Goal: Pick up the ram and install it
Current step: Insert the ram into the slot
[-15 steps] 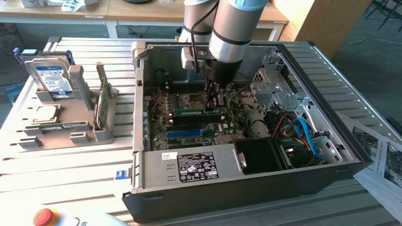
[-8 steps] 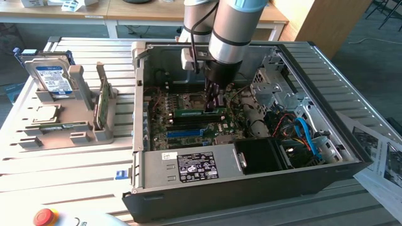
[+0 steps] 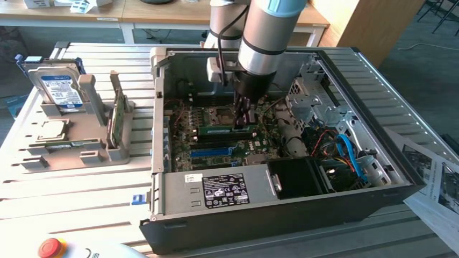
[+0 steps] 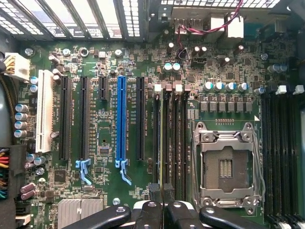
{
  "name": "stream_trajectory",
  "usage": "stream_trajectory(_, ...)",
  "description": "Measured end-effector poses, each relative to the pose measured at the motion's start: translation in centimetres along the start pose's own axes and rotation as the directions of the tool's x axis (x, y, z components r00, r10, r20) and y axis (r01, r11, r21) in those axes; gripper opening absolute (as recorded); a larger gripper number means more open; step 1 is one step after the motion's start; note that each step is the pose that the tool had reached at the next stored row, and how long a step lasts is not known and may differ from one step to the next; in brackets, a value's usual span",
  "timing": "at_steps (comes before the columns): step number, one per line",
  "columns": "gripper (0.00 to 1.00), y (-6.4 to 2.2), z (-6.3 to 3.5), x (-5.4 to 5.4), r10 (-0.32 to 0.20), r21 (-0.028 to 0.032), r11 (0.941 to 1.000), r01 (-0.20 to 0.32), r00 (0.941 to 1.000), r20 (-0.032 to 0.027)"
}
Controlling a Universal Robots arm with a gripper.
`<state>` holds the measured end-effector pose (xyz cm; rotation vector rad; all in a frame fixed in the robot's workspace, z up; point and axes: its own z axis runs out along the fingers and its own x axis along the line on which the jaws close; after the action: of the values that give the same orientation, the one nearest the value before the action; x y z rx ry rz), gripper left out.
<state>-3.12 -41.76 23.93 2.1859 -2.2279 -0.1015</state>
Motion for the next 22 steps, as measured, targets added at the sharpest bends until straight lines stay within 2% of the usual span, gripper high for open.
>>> stream_trajectory(5, 0.12, 0.00, 0.06, 0.02, 0.000, 0.0000, 1.0000, 0.000, 1.0000, -0.0001)
stream_trajectory(8, 0.12, -0.03, 0.49, 0.03, 0.000, -0.0001, 1.0000, 0.000, 1.0000, -0.0001)
stream_trajectory(22, 0.12, -0.03, 0.49, 0.04, -0.010, -0.0003, 1.0000, 0.010, 1.0000, -0.0007)
